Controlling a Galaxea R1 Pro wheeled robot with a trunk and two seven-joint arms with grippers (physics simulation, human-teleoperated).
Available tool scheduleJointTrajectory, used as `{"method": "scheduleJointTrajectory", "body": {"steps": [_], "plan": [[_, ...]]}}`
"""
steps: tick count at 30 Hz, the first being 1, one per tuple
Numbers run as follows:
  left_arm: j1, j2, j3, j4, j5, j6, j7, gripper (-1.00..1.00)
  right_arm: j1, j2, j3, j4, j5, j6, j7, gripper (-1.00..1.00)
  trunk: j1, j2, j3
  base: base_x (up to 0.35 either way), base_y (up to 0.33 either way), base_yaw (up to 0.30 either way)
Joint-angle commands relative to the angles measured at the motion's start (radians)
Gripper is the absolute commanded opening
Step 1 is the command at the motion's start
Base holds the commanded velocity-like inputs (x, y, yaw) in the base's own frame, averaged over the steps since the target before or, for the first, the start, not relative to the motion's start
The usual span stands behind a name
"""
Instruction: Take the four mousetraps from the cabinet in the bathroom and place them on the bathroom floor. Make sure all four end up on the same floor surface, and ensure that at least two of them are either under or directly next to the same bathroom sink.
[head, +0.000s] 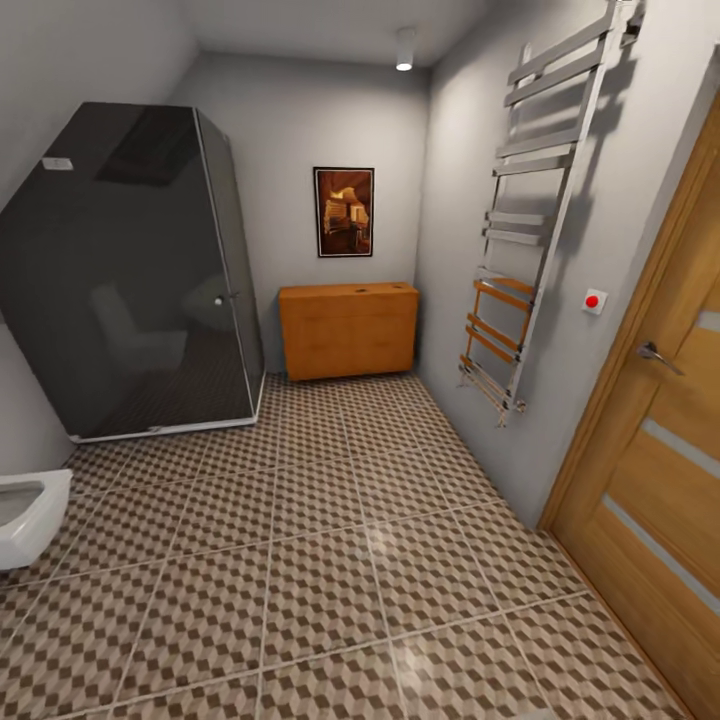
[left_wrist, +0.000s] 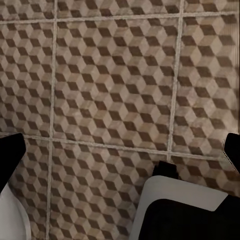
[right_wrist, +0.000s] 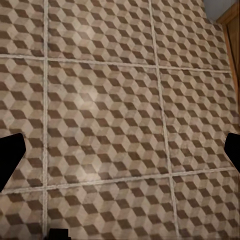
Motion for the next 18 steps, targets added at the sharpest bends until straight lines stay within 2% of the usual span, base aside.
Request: {"method": "scheduleJointTrajectory", "body": {"steps": [1, 6, 18], "plan": [[-0.001, 0.000, -0.006, 0.002, 0.006, -0.003, 0.000, 1.00, -0.001, 0.000, 0.009, 0.000, -0.008, -0.002, -0.002, 1.00, 0.001, -0.002, -0.002, 0.180, 0.000, -0.266], [0.000, 0.000, -0.007, 0.002, 0.004, -0.002, 0.000, 1.00, -0.001, 0.003, 0.009, 0.000, -0.008, -0.002, -0.002, 1.00, 0.001, -0.002, -0.002, 0.257, 0.000, -0.155], [0.000, 0.000, -0.007, 0.002, 0.004, -0.002, 0.000, 1.00, -0.001, 0.005, 0.009, 0.000, -0.008, -0.001, -0.002, 1.00, 0.001, -0.002, -0.002, 0.332, 0.000, -0.010]]}}
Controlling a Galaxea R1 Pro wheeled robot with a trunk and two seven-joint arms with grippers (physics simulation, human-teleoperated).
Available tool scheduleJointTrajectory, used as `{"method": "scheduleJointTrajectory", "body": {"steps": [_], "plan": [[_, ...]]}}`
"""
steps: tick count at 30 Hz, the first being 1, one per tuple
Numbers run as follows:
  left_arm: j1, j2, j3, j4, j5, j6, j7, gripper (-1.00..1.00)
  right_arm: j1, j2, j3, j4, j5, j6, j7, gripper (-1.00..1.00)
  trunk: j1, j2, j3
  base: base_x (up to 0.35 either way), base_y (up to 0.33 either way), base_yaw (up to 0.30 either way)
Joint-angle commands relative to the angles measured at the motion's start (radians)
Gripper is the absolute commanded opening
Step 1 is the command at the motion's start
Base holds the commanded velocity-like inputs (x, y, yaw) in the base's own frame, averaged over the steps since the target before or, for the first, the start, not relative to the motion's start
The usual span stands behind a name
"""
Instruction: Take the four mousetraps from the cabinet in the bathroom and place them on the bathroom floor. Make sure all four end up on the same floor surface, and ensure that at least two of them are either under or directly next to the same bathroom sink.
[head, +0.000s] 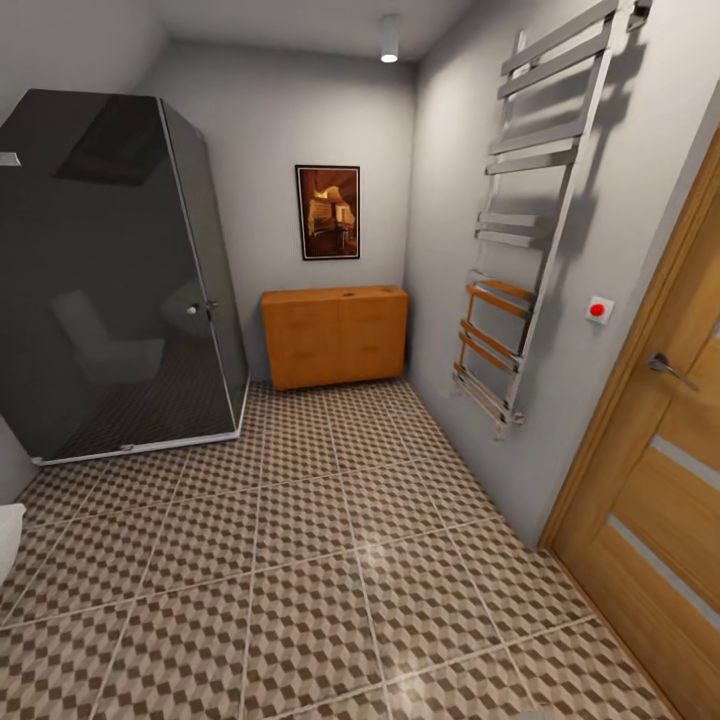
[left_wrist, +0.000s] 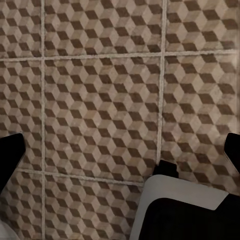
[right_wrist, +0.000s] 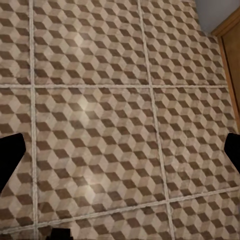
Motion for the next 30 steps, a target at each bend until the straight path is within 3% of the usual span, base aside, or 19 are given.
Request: {"method": "scheduleJointTrajectory", "body": {"steps": [1, 30], "plan": [[-0.001, -0.001, -0.006, 0.002, 0.006, -0.004, 0.000, 1.00, -0.001, 0.000, 0.009, 0.001, -0.008, -0.003, -0.003, 1.00, 0.001, -0.002, -0.002, 0.336, 0.000, -0.001], [-0.001, -0.001, -0.006, 0.002, 0.006, -0.004, 0.001, 1.00, -0.001, 0.000, 0.009, 0.001, -0.006, -0.001, -0.003, 1.00, 0.001, -0.002, -0.002, 0.337, 0.000, 0.000]]}}
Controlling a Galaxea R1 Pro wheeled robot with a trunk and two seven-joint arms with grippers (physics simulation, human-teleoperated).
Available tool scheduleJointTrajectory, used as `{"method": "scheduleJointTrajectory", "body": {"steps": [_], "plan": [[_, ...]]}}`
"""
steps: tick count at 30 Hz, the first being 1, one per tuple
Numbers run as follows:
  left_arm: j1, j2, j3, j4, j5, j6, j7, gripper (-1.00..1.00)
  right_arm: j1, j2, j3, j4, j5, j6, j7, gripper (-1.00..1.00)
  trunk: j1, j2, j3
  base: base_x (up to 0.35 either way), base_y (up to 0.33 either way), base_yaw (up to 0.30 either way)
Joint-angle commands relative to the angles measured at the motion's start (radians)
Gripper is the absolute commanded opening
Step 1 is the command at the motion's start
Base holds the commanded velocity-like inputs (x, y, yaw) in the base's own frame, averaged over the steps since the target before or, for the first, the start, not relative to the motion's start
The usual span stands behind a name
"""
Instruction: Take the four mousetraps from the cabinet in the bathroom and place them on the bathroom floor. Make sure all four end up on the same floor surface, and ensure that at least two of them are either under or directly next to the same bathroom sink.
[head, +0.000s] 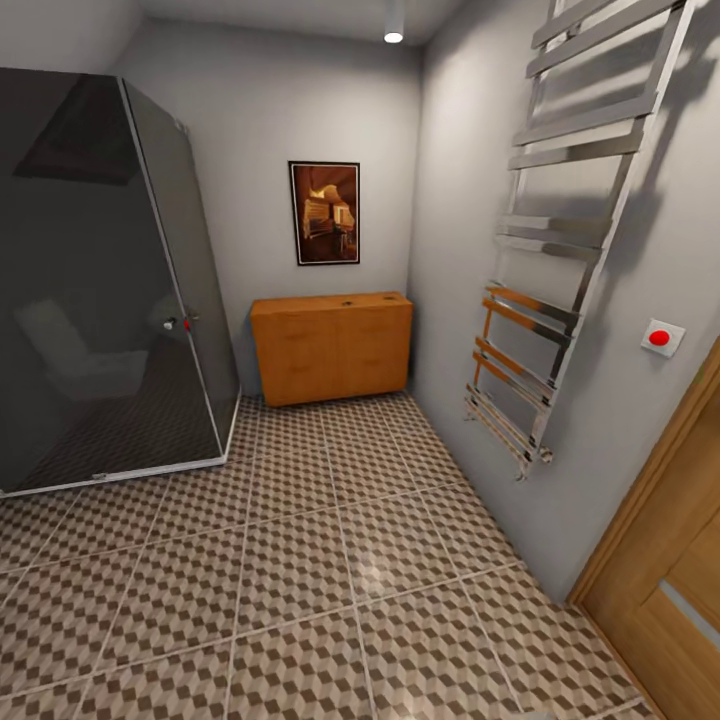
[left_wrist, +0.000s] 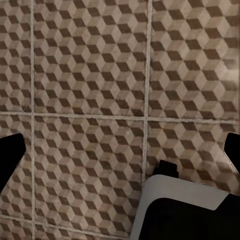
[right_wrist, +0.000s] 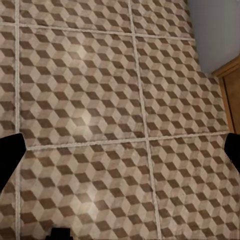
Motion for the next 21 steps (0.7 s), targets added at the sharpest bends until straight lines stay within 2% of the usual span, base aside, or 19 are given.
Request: {"method": "scheduleJointTrajectory", "body": {"steps": [1, 21], "plan": [[-0.001, -0.001, -0.006, 0.002, 0.006, -0.004, 0.000, 1.00, -0.001, 0.000, 0.009, 0.001, -0.008, -0.002, -0.003, 1.00, 0.001, -0.002, -0.002, 0.337, 0.000, 0.000], [0.001, -0.001, -0.006, 0.002, 0.006, -0.004, 0.001, 1.00, -0.001, 0.000, 0.009, 0.003, -0.011, 0.005, -0.003, 1.00, 0.001, -0.002, -0.002, 0.337, 0.000, 0.000]]}}
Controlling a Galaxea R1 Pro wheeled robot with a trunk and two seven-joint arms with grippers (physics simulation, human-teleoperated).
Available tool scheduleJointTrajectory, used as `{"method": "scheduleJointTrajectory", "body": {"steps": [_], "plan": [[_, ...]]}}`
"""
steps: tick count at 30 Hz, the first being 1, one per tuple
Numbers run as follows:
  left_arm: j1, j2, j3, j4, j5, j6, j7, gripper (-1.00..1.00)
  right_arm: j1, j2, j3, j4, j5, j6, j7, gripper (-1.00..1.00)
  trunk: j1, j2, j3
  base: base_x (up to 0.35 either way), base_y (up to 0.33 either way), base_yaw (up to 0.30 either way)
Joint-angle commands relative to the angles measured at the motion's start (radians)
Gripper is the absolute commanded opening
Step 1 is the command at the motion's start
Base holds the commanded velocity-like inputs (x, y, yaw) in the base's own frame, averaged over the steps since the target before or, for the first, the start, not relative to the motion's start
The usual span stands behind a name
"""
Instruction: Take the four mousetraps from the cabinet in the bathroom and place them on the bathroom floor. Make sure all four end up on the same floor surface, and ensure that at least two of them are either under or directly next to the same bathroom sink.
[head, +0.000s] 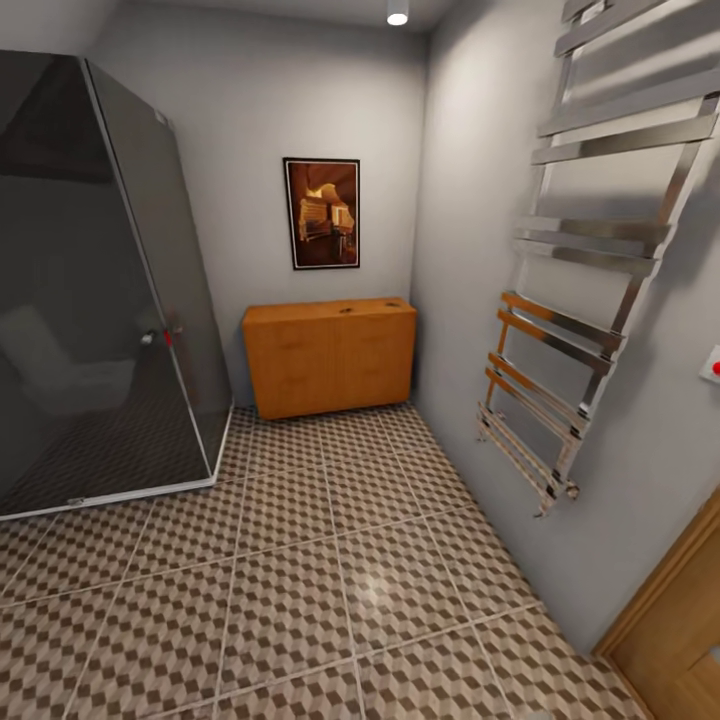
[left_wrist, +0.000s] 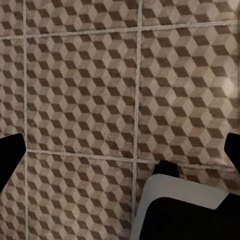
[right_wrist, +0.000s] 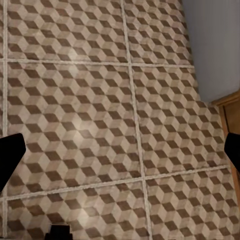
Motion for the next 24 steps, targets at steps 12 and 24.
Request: {"method": "scheduleJointTrajectory", "body": {"steps": [12, 24], "plan": [[0.003, -0.001, -0.006, 0.002, 0.006, -0.004, -0.001, 1.00, -0.001, 0.000, 0.009, 0.003, -0.010, -0.003, -0.003, 1.00, 0.001, -0.002, -0.002, 0.337, 0.000, 0.000], [0.003, -0.001, -0.006, 0.002, 0.006, -0.003, -0.001, 1.00, -0.001, 0.000, 0.009, 0.004, -0.010, -0.003, -0.004, 1.00, 0.001, -0.002, -0.002, 0.337, 0.000, 0.000]]}}
